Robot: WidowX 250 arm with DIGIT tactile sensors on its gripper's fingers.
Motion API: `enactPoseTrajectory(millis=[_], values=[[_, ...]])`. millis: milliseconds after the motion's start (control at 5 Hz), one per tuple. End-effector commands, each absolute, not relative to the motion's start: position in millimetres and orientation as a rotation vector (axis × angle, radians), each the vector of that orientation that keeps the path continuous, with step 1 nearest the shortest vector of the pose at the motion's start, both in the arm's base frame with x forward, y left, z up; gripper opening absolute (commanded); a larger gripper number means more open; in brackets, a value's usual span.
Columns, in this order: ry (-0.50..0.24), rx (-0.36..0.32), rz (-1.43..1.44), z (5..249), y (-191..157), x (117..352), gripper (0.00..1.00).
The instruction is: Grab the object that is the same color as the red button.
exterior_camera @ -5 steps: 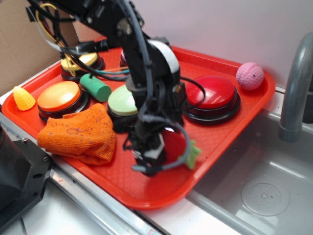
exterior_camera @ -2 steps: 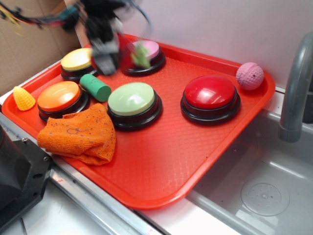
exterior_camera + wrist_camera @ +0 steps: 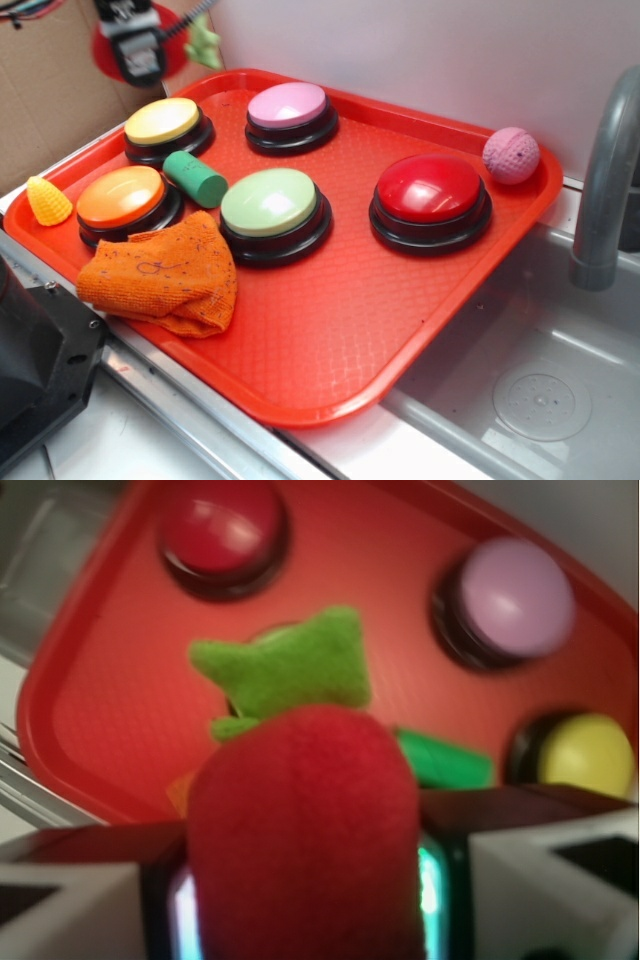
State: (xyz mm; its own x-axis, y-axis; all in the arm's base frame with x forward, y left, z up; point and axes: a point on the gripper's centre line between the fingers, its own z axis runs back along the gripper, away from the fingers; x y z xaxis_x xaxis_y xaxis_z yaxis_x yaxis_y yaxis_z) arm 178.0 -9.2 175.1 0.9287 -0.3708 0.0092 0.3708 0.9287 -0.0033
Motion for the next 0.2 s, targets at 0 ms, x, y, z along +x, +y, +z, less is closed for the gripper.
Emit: enactPoseTrajectory(millis=[0], values=[[0.046, 0.011, -0.168, 195.8, -3.4, 154.4, 0.00]])
